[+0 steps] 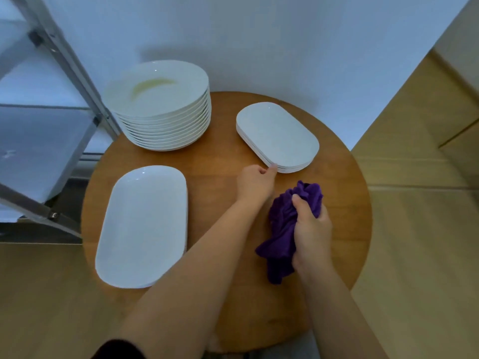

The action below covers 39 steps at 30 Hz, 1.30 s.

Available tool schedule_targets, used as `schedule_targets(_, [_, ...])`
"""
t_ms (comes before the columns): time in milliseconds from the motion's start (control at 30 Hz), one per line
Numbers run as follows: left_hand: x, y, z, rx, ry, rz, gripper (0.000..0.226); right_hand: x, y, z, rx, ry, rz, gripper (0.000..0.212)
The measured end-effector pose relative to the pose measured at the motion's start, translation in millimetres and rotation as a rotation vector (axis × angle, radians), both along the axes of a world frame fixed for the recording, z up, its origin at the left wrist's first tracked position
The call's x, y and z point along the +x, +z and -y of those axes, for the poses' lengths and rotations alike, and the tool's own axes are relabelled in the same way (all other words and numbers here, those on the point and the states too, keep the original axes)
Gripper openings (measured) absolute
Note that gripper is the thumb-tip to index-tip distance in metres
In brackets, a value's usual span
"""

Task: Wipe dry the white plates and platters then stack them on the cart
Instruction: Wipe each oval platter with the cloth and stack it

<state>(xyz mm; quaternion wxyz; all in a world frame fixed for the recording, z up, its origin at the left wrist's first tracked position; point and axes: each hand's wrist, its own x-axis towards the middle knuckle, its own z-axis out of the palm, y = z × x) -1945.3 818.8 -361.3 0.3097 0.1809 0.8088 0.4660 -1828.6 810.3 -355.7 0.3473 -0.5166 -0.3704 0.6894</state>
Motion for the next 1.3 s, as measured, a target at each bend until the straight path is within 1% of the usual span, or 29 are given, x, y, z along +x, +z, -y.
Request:
schedule_targets(67, [-3,-4,-19,0.016,0.06,0.106,0.044,1,-2,-8,0.007,0.007,0.0,0.035])
schedule_targets(133, [-5,-8,-30,0.015,0.123,0.144,0.047,2,-4,-15,0.018,0.012,0.008,0.036])
schedule_targets(200, [-7,-11,-35,0.014,0.141,0.118,0.044,3,-6,-21,0.032,0.012,0.013,0.035])
schedule_targets(300, [-9,-9,-39,0.012,0.134,0.106,0.034,7,-10,-27,0.032,0.009,0.012,0.031])
schedule_targets(367, [-10,-5,-38,0.009,0.157,0.16,0.029,10,-11,-28,0.012,0.003,0.013,0.033])
schedule_targets(433, [-10,1,-32,0.046,0.195,0.239,0.027,15,-12,-27,0.004,-0.009,0.012,0.031])
schedule_targets(500, [-9,9,-18,0.083,0.183,0.262,0.026,18,-12,-26,0.004,-0.027,0.011,0.024])
schedule_targets(567, [-6,18,-1,0.088,0.092,0.26,0.028,21,-10,-25,0.0,-0.039,0.005,0.022])
schedule_targets(600, [-3,22,8,0.093,0.044,0.268,0.028,22,-8,-23,-0.001,-0.041,-0.001,0.025])
schedule_targets(667, [4,29,28,0.112,-0.013,0.292,0.028,23,-2,-18,-0.013,-0.029,-0.026,0.047])
schedule_targets(733, [16,33,50,0.143,-0.038,0.317,0.026,25,6,-11,-0.057,-0.032,-0.105,0.072])
schedule_targets(767, [21,35,62,0.157,-0.046,0.326,0.025,28,9,-8,-0.079,-0.035,-0.172,0.076])
schedule_targets(800, [27,37,73,0.17,-0.06,0.323,0.025,30,11,-5,-0.091,-0.035,-0.24,0.073])
schedule_targets(833, [33,39,84,0.18,-0.083,0.313,0.025,33,14,-1,-0.099,-0.031,-0.281,0.062])
schedule_targets(900, [47,44,107,0.192,-0.15,0.271,0.026,40,18,6,-0.12,-0.026,-0.271,0.039])
schedule_targets(933, [54,47,118,0.189,-0.181,0.229,0.025,44,19,10,-0.128,-0.01,-0.257,0.035])
schedule_targets(1000, [60,51,139,0.171,-0.167,0.092,0.022,54,25,16,-0.124,0.048,-0.249,0.034])
schedule_targets(1033, [60,53,149,0.168,-0.096,0.042,0.025,61,28,18,-0.115,0.085,-0.244,0.035])
schedule_targets(1067, [56,56,158,0.185,0.013,0.056,0.03,67,30,20,-0.109,0.128,-0.243,0.037])
schedule_targets(1100, [49,59,166,0.23,0.121,0.161,0.034,73,33,21,-0.116,0.175,-0.242,0.039])
schedule_targets(1167, [32,67,182,0.399,0.262,0.531,0.039,84,39,26,-0.171,0.287,-0.189,0.043])
schedule_targets(1233, [21,72,199,0.51,0.262,0.815,0.048,92,43,33,-0.221,0.412,-0.088,0.049])
schedule_targets(1300, [17,73,214,0.563,0.221,0.998,0.047,95,49,42,-0.217,0.525,0.008,0.046])
